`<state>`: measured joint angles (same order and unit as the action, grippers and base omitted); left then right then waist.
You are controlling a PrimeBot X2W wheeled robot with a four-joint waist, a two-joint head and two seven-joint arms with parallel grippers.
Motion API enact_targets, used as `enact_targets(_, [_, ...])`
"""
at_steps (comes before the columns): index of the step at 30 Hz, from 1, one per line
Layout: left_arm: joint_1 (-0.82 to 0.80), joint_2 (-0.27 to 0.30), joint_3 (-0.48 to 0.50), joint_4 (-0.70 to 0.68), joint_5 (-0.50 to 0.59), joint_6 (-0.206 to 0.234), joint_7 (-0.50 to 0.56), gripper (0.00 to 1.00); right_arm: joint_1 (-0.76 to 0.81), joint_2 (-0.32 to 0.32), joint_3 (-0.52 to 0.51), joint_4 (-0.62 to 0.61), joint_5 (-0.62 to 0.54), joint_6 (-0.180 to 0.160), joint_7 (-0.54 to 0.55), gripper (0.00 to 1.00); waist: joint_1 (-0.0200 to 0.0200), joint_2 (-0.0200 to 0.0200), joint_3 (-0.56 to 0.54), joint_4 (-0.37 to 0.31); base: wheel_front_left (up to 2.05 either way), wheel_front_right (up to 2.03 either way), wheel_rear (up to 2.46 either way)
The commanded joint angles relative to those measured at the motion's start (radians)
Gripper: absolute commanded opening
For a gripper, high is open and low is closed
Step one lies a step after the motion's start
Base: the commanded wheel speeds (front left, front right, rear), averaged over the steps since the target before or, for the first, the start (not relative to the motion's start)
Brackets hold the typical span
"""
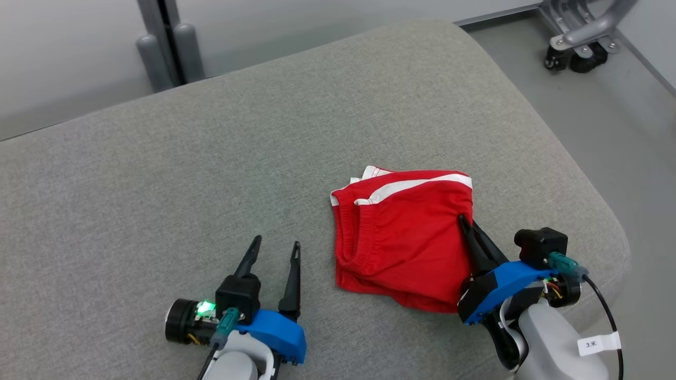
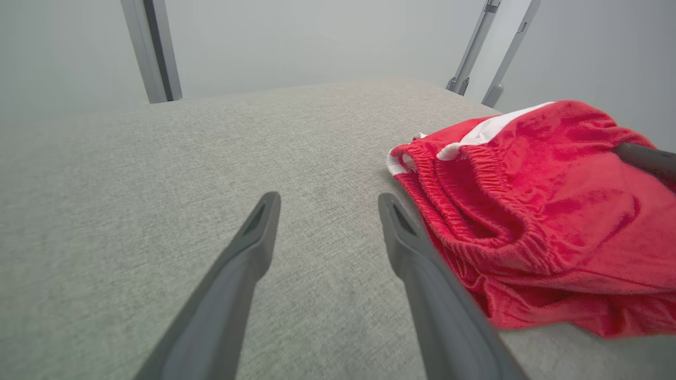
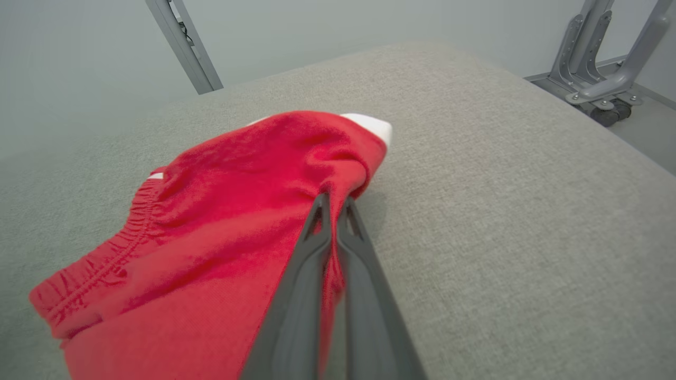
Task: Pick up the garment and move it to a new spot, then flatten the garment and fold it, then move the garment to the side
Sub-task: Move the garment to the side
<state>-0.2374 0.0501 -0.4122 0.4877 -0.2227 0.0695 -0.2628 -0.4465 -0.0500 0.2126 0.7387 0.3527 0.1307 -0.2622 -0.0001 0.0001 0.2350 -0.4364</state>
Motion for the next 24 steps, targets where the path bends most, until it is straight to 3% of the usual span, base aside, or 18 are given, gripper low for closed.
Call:
enact_targets(1, [-0.026,0.0,-0.009,0.005,0.009,-0.007,-0.003,1.0,-0.02,-0.003,0.0,0.009,-0.013,0.0,-0.004,0.0,0.0001,-0.0001,0.005,-0.001,0.0,0.0,0.0])
enact_targets(5, [-0.049,0.002,-0.022,0.018,0.026,-0.015,-0.003,1.0,-0.081,-0.054,0.002,0.045,-0.07,0.0,-0.004,0.0,0.0001,-0.0001,0.044,0.034,0.0,0.0,0.0])
enact_targets(10, [-0.076,0.001,-0.027,0.033,0.044,-0.014,-0.003,1.0,-0.176,-0.179,-0.026,0.103,-0.165,0.0,-0.004,0.0,0.0001,-0.0001,0.102,0.123,0.0,0.0,0.0])
enact_targets(17, [-0.114,0.001,-0.013,0.019,0.075,-0.009,-0.003,1.0,-0.303,-0.36,-0.201,0.238,-0.276,0.0,-0.003,0.0,0.0001,-0.0001,0.192,0.264,0.0,0.0,0.0])
enact_targets(23, [-0.115,0.008,0.006,0.004,0.085,0.002,0.0,1.0,-0.346,-0.442,-0.349,0.302,-0.376,0.0,-0.004,0.0,0.0001,-0.0001,0.232,0.326,0.0,0.0,0.0])
enact_targets(24, [-0.116,0.011,0.008,0.001,0.086,0.002,0.0,1.0,-0.358,-0.457,-0.416,0.31,-0.415,0.0,-0.004,0.04,0.0001,-0.0001,0.243,0.34,0.0,0.0,0.0])
